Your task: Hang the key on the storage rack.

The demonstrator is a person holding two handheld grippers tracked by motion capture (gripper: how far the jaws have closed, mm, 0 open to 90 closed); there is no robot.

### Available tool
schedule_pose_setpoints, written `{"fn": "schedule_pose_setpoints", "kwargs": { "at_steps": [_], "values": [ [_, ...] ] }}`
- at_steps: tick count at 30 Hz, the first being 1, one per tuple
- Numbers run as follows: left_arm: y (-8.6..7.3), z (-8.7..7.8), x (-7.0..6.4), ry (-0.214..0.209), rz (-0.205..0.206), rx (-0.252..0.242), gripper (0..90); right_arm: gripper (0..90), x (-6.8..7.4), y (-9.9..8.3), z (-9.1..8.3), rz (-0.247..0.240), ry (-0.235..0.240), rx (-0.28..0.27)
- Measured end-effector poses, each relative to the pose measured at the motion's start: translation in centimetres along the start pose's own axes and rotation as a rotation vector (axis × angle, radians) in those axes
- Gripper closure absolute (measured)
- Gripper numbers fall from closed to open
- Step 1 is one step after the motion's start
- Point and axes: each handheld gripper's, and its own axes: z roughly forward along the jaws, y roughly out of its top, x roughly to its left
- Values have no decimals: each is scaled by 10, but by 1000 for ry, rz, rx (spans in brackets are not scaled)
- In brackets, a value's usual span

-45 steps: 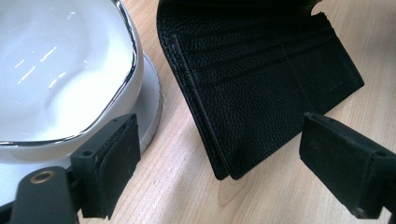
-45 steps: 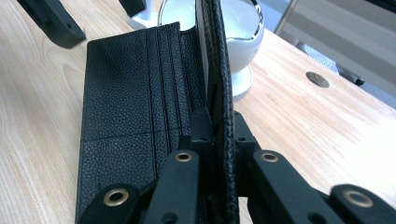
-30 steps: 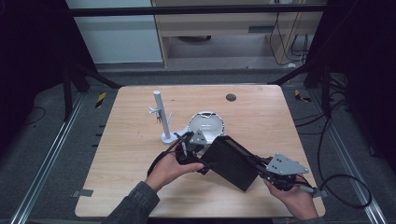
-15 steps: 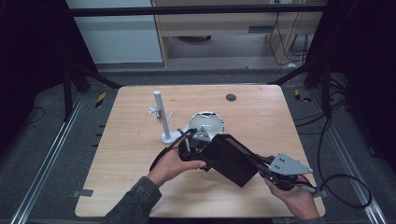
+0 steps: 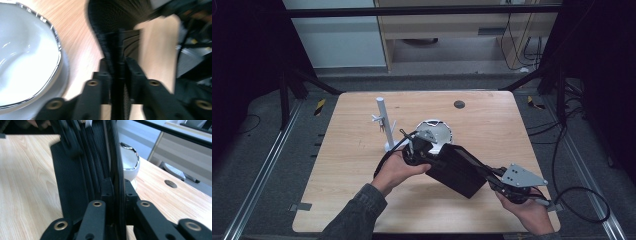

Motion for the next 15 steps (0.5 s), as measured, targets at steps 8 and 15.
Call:
{"fn": "schedule_pose_setpoints", "kwargs": {
  "at_steps": [8, 15],
  "values": [
    [25, -19, -21, 94, 62, 51, 807, 582, 4, -10, 8, 19, 3, 80],
    [42, -41, -16, 137, 48, 55, 807, 308, 9, -22, 17, 64, 9, 150]
  ]
}}
